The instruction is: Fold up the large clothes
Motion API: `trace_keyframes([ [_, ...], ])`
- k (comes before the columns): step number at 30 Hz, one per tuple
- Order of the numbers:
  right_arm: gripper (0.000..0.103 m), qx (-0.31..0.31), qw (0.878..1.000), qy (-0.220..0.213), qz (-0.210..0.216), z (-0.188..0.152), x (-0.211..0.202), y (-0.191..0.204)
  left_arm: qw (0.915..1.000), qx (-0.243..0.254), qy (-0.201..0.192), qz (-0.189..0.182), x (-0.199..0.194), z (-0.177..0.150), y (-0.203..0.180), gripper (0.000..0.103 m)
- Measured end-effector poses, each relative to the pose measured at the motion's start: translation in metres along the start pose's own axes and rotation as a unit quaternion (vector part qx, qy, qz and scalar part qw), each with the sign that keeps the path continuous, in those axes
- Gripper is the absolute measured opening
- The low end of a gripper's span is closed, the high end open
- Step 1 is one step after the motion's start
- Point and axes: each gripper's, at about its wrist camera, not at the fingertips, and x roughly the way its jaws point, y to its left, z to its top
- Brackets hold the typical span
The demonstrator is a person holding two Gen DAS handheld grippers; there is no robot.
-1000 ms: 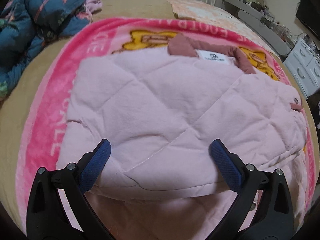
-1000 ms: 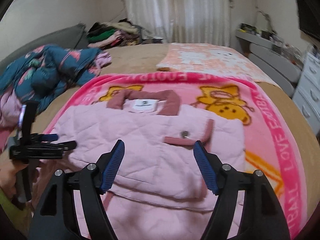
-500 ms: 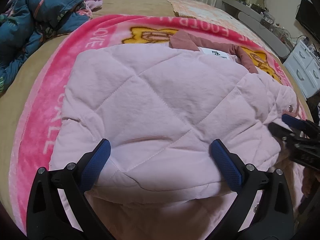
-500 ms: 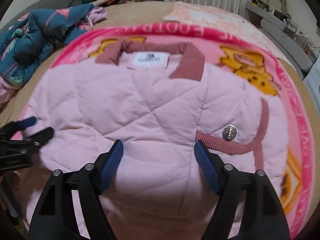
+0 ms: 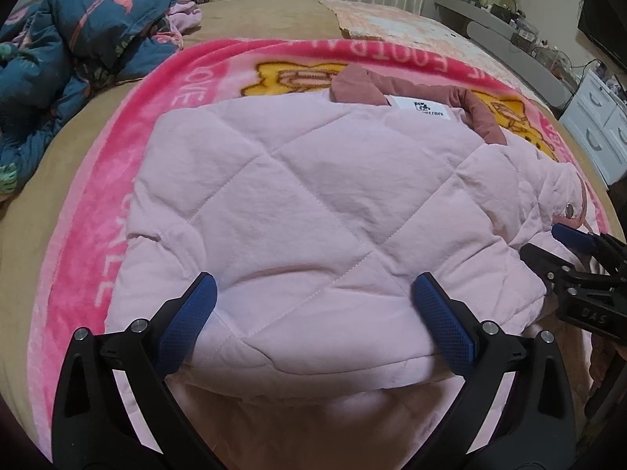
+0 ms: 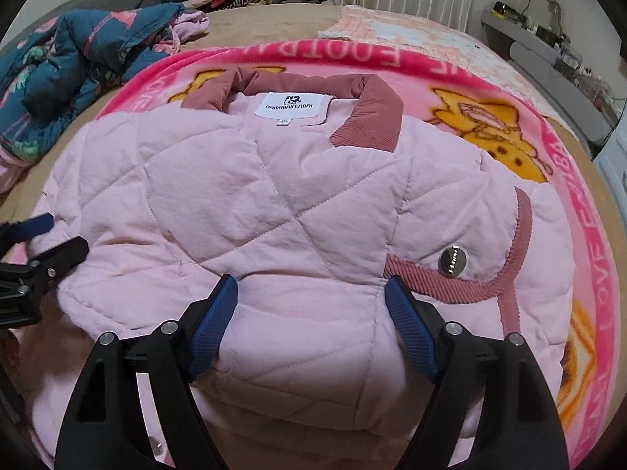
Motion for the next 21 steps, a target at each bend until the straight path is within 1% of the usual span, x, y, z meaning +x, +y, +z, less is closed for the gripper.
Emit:
trace_keyframes([
  [4,0.082,0.005,1.0,-0.013,0.007,-0.005,-0.017,-0.002,1.0,0.001,-0.005,-0.002,-0.01,0.001,-0.001,0.095],
  [10,0.09,0.022,0.999,-0.031,0.024,-0.015,-0.041,-0.005,0.9999,0.002,-0.015,-0.007,-0.027,-0.001,-0.004,0.095],
  [14,0.09,0.03,0.998,-0.035,0.031,-0.019,-0.052,-0.008,0.9999,-0.002,-0.014,-0.005,-0.038,0.0,-0.003,0.095],
  [21,0.09,0.036,0.998,-0.05,0.031,-0.022,-0.073,-0.008,0.9997,-0.005,-0.021,-0.005,-0.055,-0.001,-0.006,0.095],
])
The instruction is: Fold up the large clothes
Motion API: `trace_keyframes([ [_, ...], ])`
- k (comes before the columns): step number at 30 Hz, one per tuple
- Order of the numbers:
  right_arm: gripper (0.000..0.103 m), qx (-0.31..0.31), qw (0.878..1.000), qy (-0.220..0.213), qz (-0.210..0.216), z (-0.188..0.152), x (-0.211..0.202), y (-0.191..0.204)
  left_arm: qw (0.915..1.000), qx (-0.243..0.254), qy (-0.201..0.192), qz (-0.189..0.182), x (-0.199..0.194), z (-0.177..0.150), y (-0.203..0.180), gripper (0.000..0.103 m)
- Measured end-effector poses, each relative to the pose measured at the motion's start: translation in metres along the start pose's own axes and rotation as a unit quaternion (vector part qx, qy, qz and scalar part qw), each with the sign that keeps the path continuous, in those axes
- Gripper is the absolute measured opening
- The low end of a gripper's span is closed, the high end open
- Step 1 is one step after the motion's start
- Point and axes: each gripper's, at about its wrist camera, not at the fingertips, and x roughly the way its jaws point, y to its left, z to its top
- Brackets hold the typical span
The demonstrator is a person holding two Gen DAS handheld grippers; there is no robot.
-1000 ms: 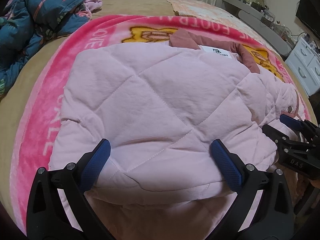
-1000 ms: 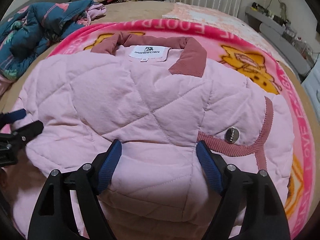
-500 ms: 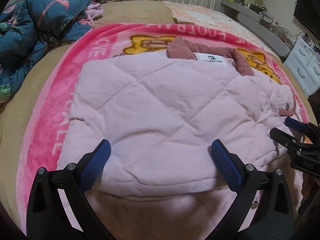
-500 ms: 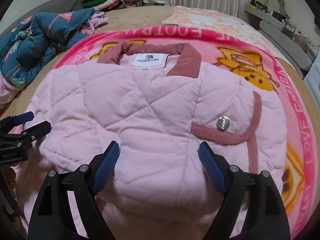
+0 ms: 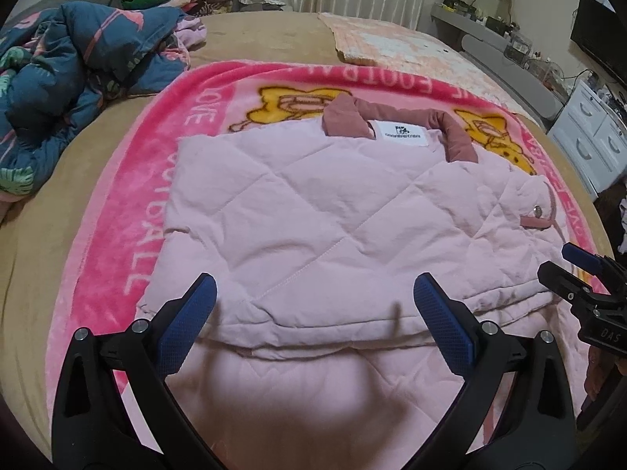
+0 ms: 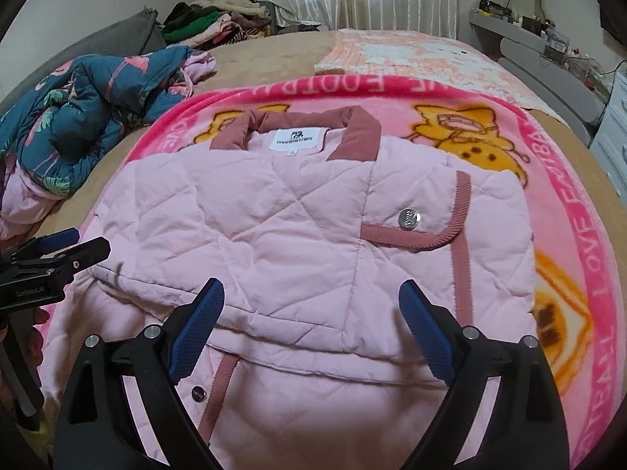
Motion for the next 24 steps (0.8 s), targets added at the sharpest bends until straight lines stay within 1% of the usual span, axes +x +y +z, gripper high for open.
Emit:
trace_keyframes([
  [13,0.09,-0.005,1.0,-0.025,0.006,-0.003,-0.043,0.008,0.9996,0.007,-0.025,-0.008,-0.041,-0.005,-0.009,0.095],
  [24,0.09,-0.004,0.998,-0.067,0.016,-0.006,-0.1,0.017,0.9978,0.019,-0.059,-0.024,-0.089,-0.012,-0.021,0.095],
])
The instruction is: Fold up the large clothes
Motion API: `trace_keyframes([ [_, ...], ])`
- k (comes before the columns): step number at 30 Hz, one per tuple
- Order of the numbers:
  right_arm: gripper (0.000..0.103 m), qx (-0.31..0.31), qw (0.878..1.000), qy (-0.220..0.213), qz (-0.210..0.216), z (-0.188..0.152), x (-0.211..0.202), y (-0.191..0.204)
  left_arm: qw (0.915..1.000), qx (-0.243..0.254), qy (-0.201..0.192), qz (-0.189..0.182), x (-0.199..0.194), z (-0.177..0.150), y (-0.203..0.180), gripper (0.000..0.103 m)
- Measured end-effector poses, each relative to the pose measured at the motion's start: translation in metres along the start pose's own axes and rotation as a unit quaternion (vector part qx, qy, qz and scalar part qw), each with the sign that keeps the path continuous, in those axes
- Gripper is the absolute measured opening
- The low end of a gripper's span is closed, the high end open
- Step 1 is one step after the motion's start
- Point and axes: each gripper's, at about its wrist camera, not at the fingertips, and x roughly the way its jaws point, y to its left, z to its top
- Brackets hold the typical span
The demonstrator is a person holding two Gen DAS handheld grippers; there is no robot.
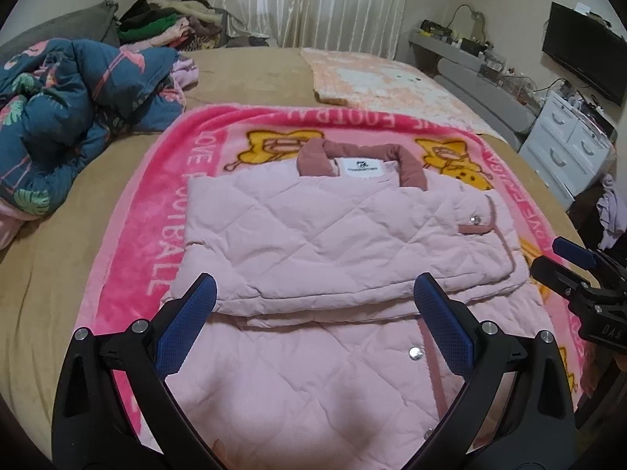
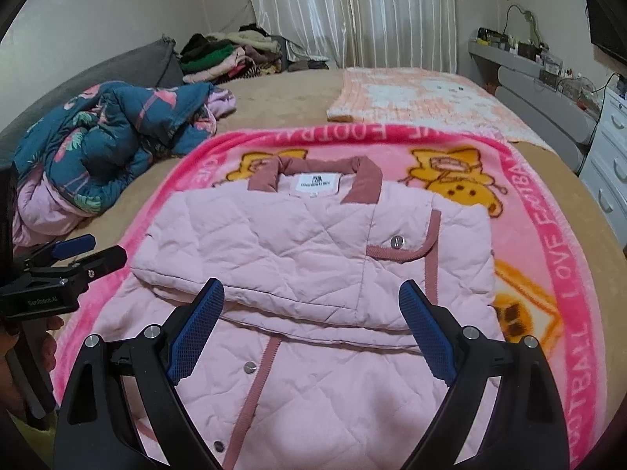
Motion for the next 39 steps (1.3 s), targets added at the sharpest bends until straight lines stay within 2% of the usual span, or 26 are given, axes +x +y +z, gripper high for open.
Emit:
trace_keyframes([
  [17,0.09,0.0,0.997,-0.079,0.011,-0.001,-0.099,0.01,0.9977,0.023,-0.061,-0.017,-0.078,-0.006,-0.022,0.095],
  [28,0.09,0.004,0.994,-0.104,0.022,-0.012,-0.144,0.01,0.9942,0.04,-0.095,-0.028,-0.118,-0.015,-0.038,0.095],
  [39,0.09,0.007,0.993,-0.114,0.02,-0.034,-0.169,0.005,0.9925,0.054,-0.107,-0.028,-0.138,-0.038,-0.043,0.095],
])
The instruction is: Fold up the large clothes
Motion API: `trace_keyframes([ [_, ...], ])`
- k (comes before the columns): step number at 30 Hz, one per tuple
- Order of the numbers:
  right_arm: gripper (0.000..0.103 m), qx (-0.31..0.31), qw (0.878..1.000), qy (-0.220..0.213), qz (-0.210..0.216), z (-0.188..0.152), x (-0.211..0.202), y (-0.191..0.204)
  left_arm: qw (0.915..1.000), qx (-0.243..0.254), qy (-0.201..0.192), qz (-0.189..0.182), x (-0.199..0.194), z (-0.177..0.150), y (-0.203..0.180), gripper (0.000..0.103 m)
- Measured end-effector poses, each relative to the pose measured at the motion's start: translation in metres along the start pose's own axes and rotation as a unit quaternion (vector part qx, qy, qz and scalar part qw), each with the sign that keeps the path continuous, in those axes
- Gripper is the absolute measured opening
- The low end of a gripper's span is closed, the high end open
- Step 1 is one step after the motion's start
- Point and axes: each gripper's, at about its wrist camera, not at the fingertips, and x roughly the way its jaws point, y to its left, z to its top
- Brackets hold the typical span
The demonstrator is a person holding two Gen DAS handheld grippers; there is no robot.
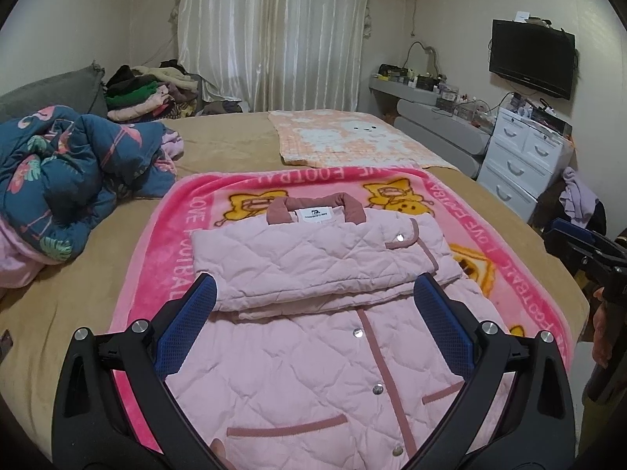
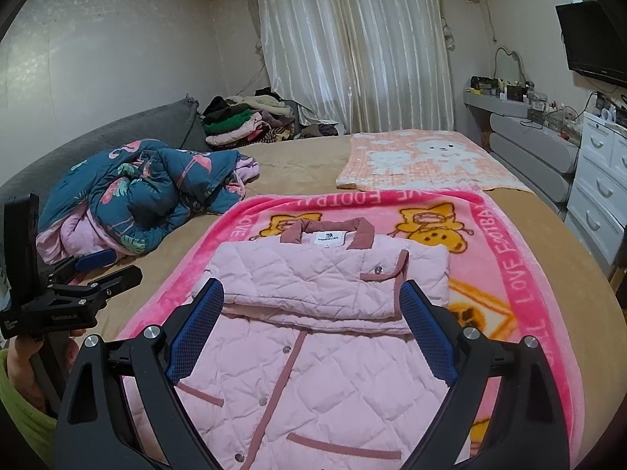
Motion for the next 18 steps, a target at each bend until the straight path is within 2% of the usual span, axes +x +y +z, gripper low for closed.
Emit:
trace_keyframes([
  [9,0.09,0.003,1.0,0.009,-0.008,-0.02,-0.008,-0.009,1.0,-0.002,0.008,0.002,-0.008,-0.024,-0.003,0.095],
  [18,0.09,0.006,0.999,0.039,-0.013,-0.056,-0.006,-0.017,0.9991,-0.003,0.04,0.012,0.004,-0.058,0.0,0.095],
])
